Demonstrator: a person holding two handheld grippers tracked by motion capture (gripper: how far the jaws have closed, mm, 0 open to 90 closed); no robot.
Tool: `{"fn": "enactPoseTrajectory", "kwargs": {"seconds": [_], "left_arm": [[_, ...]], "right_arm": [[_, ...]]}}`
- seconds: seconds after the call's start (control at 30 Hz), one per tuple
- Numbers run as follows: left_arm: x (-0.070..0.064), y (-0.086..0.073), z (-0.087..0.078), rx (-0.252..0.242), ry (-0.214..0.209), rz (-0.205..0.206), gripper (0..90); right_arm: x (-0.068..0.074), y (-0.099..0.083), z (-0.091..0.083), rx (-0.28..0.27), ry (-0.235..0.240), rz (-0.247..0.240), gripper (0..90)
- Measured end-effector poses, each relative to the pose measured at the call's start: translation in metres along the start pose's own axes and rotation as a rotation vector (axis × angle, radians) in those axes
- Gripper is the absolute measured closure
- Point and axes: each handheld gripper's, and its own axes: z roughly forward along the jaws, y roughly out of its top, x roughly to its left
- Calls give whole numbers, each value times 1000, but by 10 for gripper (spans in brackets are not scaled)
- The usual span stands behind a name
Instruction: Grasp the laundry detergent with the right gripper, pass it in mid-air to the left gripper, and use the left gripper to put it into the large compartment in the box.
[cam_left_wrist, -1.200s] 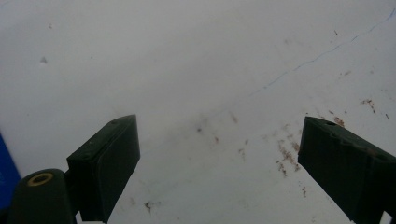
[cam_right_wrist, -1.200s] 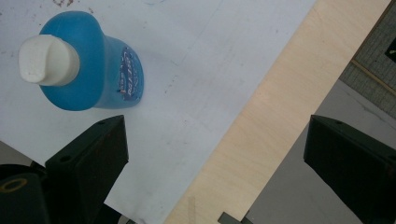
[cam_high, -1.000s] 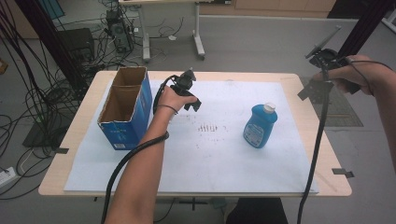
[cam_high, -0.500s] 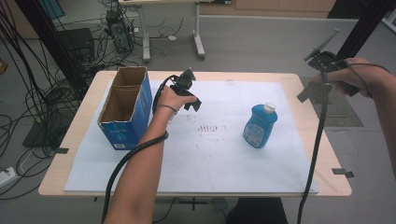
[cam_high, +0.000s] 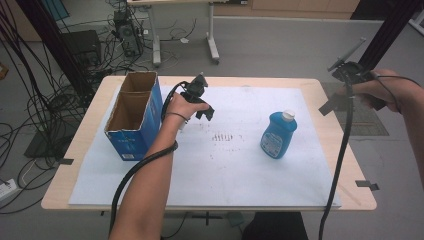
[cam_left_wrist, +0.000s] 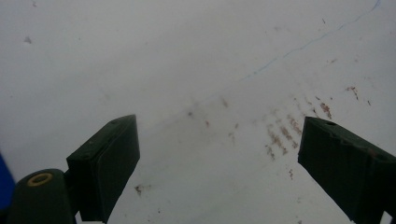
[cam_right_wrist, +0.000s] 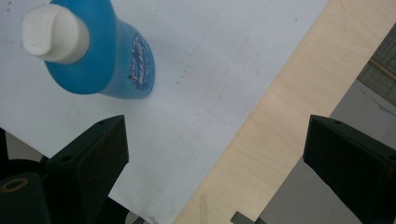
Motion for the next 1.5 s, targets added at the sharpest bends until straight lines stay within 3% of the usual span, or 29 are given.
{"fn": "enactPoseTrajectory", "kwargs": {"seconds": [0.6, 1.2, 1.23, 1.5], "left_arm": [[-6, -13, -7, 52, -28, -17, 129], [-13, -32, -20, 58, -30, -8, 130], [-13, -34, -21, 55, -36, -24, 130], [-14, -40, -23, 51, -44, -28, 130]], "right_arm": [[12, -22, 9, -7, 5, -8, 68], [23, -43, 27, -35, 49, -17, 70], [24, -44, 27, -37, 53, -17, 70], [29, -52, 33, -39, 59, -19, 70]]}}
